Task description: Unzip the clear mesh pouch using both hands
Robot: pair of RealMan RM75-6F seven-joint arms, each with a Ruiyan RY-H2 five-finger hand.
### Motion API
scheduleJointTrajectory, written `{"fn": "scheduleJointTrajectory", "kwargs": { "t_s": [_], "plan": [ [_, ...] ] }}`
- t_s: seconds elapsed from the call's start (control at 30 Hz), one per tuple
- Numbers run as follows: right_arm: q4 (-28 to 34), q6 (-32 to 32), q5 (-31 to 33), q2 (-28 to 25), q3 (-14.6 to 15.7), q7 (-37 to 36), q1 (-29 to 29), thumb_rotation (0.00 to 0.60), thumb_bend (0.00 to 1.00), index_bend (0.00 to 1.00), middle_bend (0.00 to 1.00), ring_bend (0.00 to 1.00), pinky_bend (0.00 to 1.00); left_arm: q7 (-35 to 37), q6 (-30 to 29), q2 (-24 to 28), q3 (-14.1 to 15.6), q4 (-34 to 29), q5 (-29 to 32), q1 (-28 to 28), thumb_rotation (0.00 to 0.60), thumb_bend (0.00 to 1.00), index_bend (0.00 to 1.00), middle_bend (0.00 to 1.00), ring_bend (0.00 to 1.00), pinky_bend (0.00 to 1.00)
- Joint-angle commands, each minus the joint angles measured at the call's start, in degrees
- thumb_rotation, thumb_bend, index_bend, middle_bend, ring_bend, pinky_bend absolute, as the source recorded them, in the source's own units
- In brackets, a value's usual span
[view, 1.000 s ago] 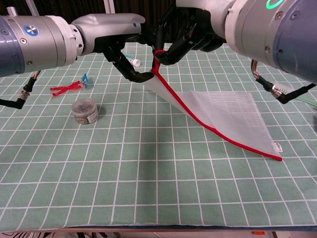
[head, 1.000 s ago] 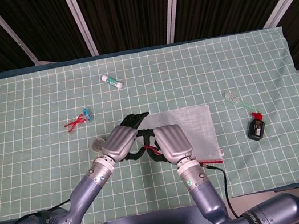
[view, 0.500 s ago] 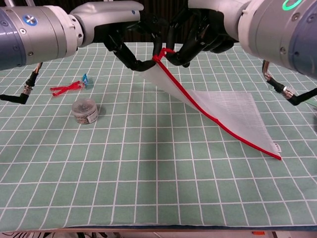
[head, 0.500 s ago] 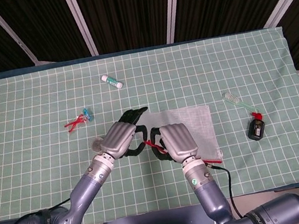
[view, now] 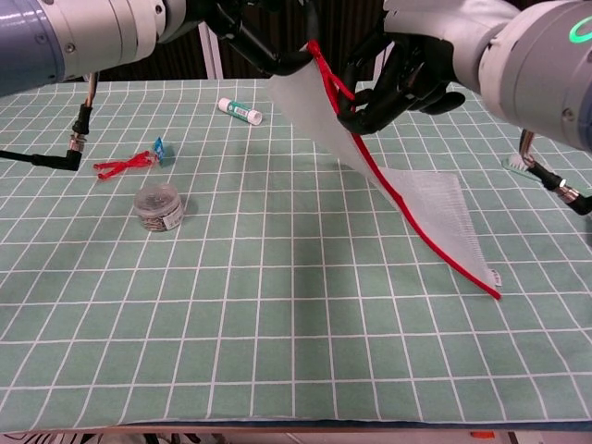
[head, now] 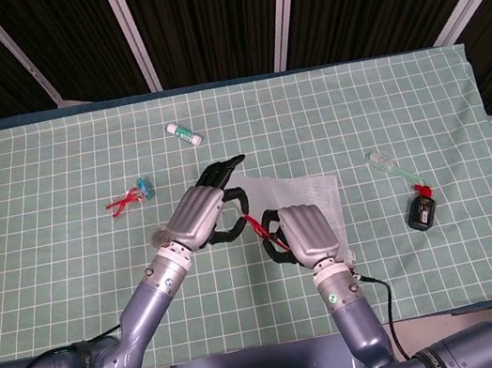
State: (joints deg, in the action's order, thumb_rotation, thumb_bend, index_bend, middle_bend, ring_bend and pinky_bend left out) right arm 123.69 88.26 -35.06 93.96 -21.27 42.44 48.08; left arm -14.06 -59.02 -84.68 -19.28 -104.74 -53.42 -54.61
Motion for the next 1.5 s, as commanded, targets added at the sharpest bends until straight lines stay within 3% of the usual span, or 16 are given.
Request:
{"fn": "scheduleJointTrajectory", "kwargs": {
  "t_s": [0.03, 0.73, 1.2, 1.5],
  "plan": [
    [-0.2, 0.0, -0.1, -0.3, 0.1, -0.2, -0.3, 0.6, 0.69, 0.68, 1.0, 1.0, 1.0, 0.1, -0.5, -0.3, -0.7, -0.2, 0.5, -0.3, 0.6, 0.43, 0.59, 0.01, 0.0, 0.0],
    [-2.2, -0.6, 1.0, -4.1, 0.4, -3.6, -4.0, 0.6, 0.7, 0.68, 1.0, 1.0, 1.0, 1.8, -3.9, 1.9, -5.4, -1.8, 1.0, -0.3, 0.6, 0.43, 0.6, 0.01, 0.0, 0.0],
    [-4.9, -2.6, 3.3, -12.1, -0.9, -7.8, -8.8, 0.6, 0.7, 0.68, 1.0, 1.0, 1.0, 5.7, -3.6, 10.1, -4.4, -0.7, -1.2, 4.4, 0.6, 0.43, 0.6, 0.02, 0.0, 0.0],
    [-5.2, -4.0, 3.3, -17.0, -1.4, -11.1, -11.7, 0.6, 0.7, 0.68, 1.0, 1.0, 1.0, 8.6, -3.0, 12.7, -2.9, 1.4, -2.2, 7.0, 0.6, 0.43, 0.6, 0.02, 0.0, 0.0]
  ]
}}
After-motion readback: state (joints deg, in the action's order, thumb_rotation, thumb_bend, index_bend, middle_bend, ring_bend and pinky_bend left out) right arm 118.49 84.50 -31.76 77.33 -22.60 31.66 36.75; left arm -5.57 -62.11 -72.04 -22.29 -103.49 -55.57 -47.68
